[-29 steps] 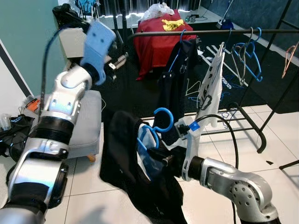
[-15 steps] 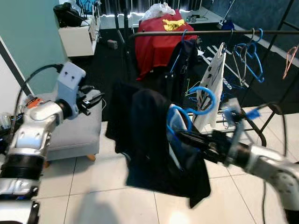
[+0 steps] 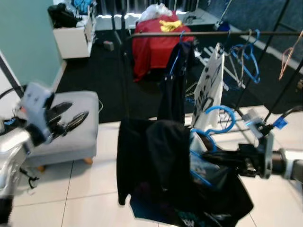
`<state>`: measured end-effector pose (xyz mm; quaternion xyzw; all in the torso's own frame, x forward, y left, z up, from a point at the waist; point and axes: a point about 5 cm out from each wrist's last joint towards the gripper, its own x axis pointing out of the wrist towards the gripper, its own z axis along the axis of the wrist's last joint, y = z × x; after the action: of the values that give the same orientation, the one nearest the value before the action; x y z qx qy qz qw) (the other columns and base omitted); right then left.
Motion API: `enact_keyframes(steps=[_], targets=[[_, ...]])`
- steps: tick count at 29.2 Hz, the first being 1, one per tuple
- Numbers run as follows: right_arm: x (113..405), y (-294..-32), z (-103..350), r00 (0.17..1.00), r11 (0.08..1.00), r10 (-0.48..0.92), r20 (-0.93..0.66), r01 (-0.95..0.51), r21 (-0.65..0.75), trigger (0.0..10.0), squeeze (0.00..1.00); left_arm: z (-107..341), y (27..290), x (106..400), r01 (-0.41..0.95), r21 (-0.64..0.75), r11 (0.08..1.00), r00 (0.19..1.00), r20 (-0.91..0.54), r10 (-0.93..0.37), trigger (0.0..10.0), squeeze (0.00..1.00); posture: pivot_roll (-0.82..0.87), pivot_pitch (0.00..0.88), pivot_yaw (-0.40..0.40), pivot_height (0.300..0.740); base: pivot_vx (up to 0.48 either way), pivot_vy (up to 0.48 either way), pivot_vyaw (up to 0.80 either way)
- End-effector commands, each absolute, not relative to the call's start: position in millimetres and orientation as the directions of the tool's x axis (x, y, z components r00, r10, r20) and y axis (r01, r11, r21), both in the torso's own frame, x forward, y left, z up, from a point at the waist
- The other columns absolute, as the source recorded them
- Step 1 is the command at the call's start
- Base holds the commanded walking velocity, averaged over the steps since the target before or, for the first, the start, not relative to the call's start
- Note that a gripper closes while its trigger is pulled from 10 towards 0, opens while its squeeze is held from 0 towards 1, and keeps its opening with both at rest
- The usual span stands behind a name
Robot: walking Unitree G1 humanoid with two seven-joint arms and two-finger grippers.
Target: Hang hanger
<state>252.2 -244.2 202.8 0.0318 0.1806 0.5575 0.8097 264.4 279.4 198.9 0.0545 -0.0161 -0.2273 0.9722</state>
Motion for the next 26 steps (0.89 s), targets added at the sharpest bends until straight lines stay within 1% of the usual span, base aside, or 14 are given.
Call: enact_keyframes(steps=[1, 3, 5, 9, 10, 11, 12, 16, 17, 19, 21, 22, 24, 26], targets=[[253.2, -243.7, 211.2, 0.295, 0.347, 0.926, -0.237, -0.912, 0.218, 10.0, 0.00, 204.9, 282.8, 260.0, 0.455, 0.109, 0.884, 0.888, 0.019, -0.459, 10.0, 1.00, -0.01, 0.072, -0.030, 0.740, 0.000, 0.000, 0.00], [253.0, -244.8, 213.6, 0.282, 0.333, 0.931, -0.232, -0.916, 0.223, 10.0, 0.00, 199.5, 286.8, 253.1, 0.457, 0.081, 0.886, 0.888, 0.013, -0.460, 10.0, 1.00, -0.01, 0.072, -0.030, 0.740, 0.000, 0.000, 0.00], [253.3, -246.9, 218.4, 0.251, 0.303, 0.940, -0.230, -0.925, 0.230, 10.0, 0.00, 182.7, 278.8, 236.3, 0.525, 0.049, 0.850, 0.851, -0.042, -0.524, 10.0, 1.00, -0.01, 0.070, -0.035, 0.740, 0.000, 0.000, 0.00], [253.7, -246.7, 221.4, 0.231, 0.282, 0.948, -0.221, -0.929, 0.239, 10.0, 0.00, 176.0, 266.7, 236.0, 0.541, 0.081, 0.837, 0.841, -0.067, -0.537, 10.0, 1.00, -0.01, 0.069, -0.037, 0.740, 0.000, 0.000, 0.00], [253.6, -245.5, 222.8, 0.213, 0.263, 0.953, -0.215, -0.934, 0.243, 10.0, 0.00, 175.2, 264.7, 242.4, 0.501, 0.100, 0.860, 0.865, -0.050, -0.499, 10.0, 0.62, -0.01, 0.066, -0.035, 0.740, 0.000, 0.000, 0.00], [253.6, -245.5, 222.8, 0.213, 0.263, 0.953, -0.215, -0.934, 0.243, 10.0, 0.00, 175.2, 264.7, 242.4, 0.501, 0.100, 0.860, 0.865, -0.050, -0.499, 10.0, 0.62, -0.01, 0.066, -0.035, 0.740, 0.000, 0.000, 0.00], [252.9, -243.8, 224.7, 0.183, 0.233, 0.961, -0.205, -0.940, 0.250, 10.0, 0.00, 174.0, 261.5, 251.8, 0.444, 0.112, 0.889, 0.896, -0.019, -0.444, 10.0, 0.00, -0.02, 0.064, -0.034, 0.740, 0.000, 0.000, 0.00], [251.1, -243.4, 226.1, 0.159, 0.209, 0.967, -0.201, -0.943, 0.258, 10.0, 0.00, 176.3, 250.5, 262.2, 0.429, 0.077, 0.900, 0.901, 0.039, -0.433, 10.0, 0.00, -0.02, 0.061, -0.032, 0.740, 0.000, 0.000, 0.00], [251.2, -244.0, 226.0, 0.153, 0.203, 0.967, -0.202, -0.944, 0.259, 10.0, 0.00, 178.0, 243.5, 264.3, 0.450, 0.048, 0.892, 0.890, 0.056, -0.452, 10.0, 0.00, -0.02, 0.060, -0.032, 0.740, 0.000, 0.000, 0.00], [251.2, -244.0, 226.0, 0.153, 0.203, 0.967, -0.202, -0.944, 0.259, 10.0, 0.00, 178.0, 243.5, 264.3, 0.450, 0.048, 0.892, 0.890, 0.056, -0.452, 10.0, 0.00, -0.02, 0.060, -0.032, 0.740, 0.000, 0.000, 0.00], [251.8, -245.5, 225.7, 0.142, 0.194, 0.968, -0.205, -0.946, 0.261, 10.0, 0.00, 179.8, 228.2, 262.0, 0.520, -0.007, 0.854, 0.852, 0.074, -0.518, 10.0, 0.00, -0.03, 0.058, -0.028, 0.740, 0.000, 0.000, 0.00], [251.8, -245.5, 225.7, 0.142, 0.194, 0.968, -0.205, -0.946, 0.261, 10.0, 0.00, 179.8, 228.2, 262.0, 0.520, -0.007, 0.854, 0.852, 0.074, -0.518, 10.0, 0.00, -0.03, 0.058, -0.028, 0.740, 0.000, 0.000, 0.00], [251.9, -247.3, 226.2, 0.140, 0.192, 0.968, -0.206, -0.946, 0.261, 10.0, 0.00, 177.3, 214.2, 254.9, 0.598, -0.051, 0.800, 0.801, 0.063, -0.595, 10.0, 0.00, -0.03, 0.058, -0.031, 0.740, 0.000, 0.000, 0.00], [252.1, -248.1, 226.5, 0.140, 0.193, 0.968, -0.208, -0.946, 0.261, 10.0, 0.00, 173.6, 209.6, 250.6, 0.632, -0.077, 0.771, 0.775, 0.048, -0.631, 10.0, 0.00, -0.03, 0.058, -0.032, 0.740, 0.000, 0.000, 0.00]])
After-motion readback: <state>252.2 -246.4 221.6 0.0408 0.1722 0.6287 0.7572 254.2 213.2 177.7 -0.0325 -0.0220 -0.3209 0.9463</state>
